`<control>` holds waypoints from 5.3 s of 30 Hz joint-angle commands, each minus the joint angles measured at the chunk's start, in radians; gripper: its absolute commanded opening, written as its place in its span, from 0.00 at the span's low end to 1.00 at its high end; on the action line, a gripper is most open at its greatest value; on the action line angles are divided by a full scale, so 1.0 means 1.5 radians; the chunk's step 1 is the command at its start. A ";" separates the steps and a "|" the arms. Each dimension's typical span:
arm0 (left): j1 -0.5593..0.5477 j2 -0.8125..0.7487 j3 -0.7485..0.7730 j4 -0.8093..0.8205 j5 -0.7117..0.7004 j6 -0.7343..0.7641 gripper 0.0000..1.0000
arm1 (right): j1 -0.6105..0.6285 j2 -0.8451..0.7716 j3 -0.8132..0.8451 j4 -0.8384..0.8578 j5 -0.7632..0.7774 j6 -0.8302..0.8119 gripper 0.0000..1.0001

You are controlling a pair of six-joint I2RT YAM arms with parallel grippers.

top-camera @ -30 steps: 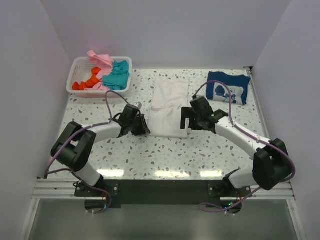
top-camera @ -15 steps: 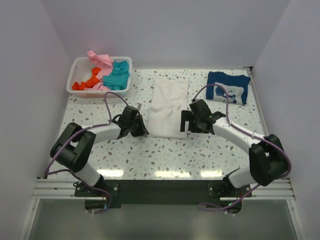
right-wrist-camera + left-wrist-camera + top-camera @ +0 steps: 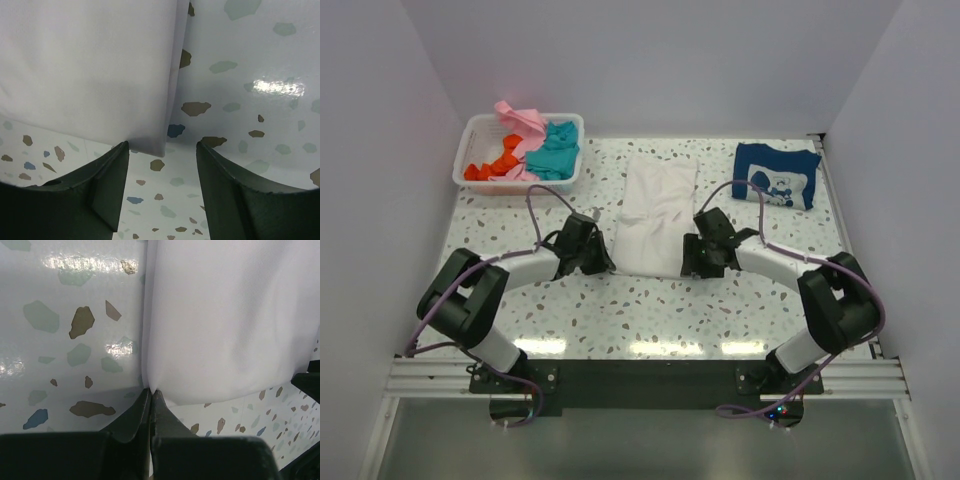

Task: Fold and stack the t-shirts
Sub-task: Fold the tshirt

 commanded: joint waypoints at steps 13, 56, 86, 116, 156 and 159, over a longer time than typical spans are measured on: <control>0.004 -0.048 -0.025 0.001 -0.014 -0.017 0.00 | -0.001 0.017 -0.056 0.079 -0.112 0.034 0.18; -0.009 -0.554 0.052 -0.424 -0.018 -0.019 0.00 | 0.075 -0.366 0.043 -0.384 -0.439 -0.023 0.00; -0.008 -0.292 0.184 -0.244 -0.126 0.010 0.00 | -0.144 -0.208 0.104 -0.270 -0.524 -0.109 0.00; -0.002 0.054 0.336 -0.140 -0.115 -0.001 0.00 | -0.256 0.022 0.129 -0.050 -0.550 -0.072 0.00; -0.001 0.266 0.497 -0.059 -0.054 0.013 0.00 | -0.326 0.231 0.203 0.045 -0.440 -0.045 0.00; -0.001 0.233 0.473 -0.040 -0.053 0.012 0.00 | -0.326 0.190 0.201 0.045 -0.465 -0.042 0.00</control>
